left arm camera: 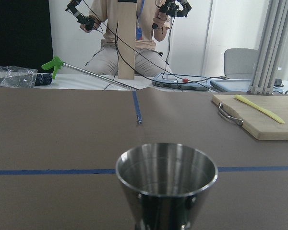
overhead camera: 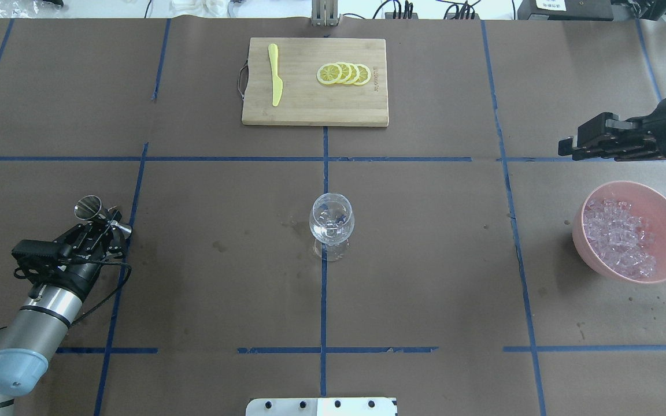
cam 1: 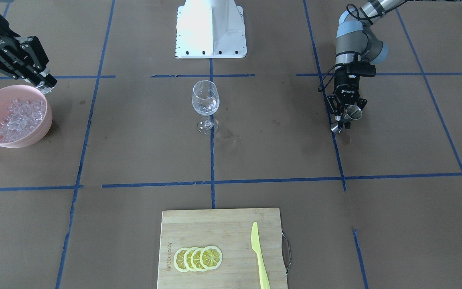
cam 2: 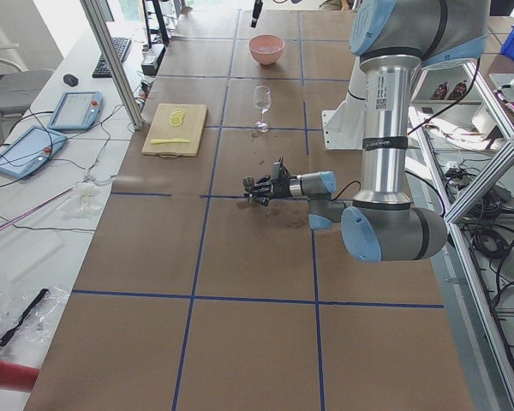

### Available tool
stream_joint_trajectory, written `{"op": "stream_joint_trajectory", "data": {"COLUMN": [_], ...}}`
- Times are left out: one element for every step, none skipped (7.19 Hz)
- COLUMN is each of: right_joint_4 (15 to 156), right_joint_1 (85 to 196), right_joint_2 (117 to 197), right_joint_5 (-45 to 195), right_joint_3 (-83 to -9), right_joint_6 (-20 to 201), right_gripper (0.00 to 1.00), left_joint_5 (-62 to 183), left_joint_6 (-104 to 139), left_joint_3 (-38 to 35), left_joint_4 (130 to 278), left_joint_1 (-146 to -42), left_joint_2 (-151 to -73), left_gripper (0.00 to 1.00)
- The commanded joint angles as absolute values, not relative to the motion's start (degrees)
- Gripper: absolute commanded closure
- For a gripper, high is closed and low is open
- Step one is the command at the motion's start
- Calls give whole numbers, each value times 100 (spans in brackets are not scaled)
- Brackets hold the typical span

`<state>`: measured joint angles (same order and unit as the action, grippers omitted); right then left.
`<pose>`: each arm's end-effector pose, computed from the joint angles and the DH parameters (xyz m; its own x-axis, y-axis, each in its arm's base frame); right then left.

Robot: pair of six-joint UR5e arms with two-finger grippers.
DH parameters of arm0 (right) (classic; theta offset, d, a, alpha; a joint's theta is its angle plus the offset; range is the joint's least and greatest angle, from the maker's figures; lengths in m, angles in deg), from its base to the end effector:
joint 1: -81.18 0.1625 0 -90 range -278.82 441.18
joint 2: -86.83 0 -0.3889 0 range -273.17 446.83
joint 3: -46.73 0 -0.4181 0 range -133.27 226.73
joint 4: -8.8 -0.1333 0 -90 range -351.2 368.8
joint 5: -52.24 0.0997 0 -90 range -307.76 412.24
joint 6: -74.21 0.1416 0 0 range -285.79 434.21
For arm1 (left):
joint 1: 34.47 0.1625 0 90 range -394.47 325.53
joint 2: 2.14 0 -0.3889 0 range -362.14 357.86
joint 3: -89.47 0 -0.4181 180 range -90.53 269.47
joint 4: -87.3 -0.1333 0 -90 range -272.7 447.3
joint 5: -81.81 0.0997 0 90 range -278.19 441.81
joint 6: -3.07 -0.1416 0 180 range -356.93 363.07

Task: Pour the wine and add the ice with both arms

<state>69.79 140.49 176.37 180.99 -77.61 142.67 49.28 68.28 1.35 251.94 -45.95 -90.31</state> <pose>-0.2114 -0.4438 0.2720 0.3505 0.0296 0.9361 -0.2745 0.9589 0.0725 0.4489 -0.3490 0.5089 0.6630 0.0954 -0.7425 0.6718 0.3617 0.6464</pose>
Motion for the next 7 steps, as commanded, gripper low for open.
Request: {"op": "stream_joint_trajectory", "data": {"right_joint_4": [6979, 6979, 6979, 6979, 6979, 6979, 6979], "right_joint_1": [14041, 14041, 14041, 14041, 14041, 14041, 14041], "right_joint_2": [17604, 17587, 17587, 17587, 17587, 17587, 17587], "right_joint_5": [18099, 18108, 18117, 18117, 18117, 18117, 18117], "right_joint_3": [-7763, -7763, -7763, -7763, -7763, -7763, -7763], "right_joint_6": [14268, 14268, 14268, 14268, 14268, 14268, 14268], "right_gripper": [100, 100, 100, 100, 100, 100, 100], "left_joint_5": [4885, 4833, 4815, 4806, 4806, 4693, 4396], "left_joint_6": [6776, 6559, 6530, 6530, 6521, 6521, 6486], "left_joint_3": [114, 88, 87, 87, 79, 79, -8], "left_joint_4": [25166, 25166, 25157, 25157, 25131, 25087, 25087], "left_joint_1": [-4643, -4712, -4722, -4730, -4730, -4730, -4800], "left_joint_2": [-8873, -8854, -8845, -8845, -8845, -8845, -8836], "left_gripper": [65, 50, 35, 22, 0, 0, 0]}}
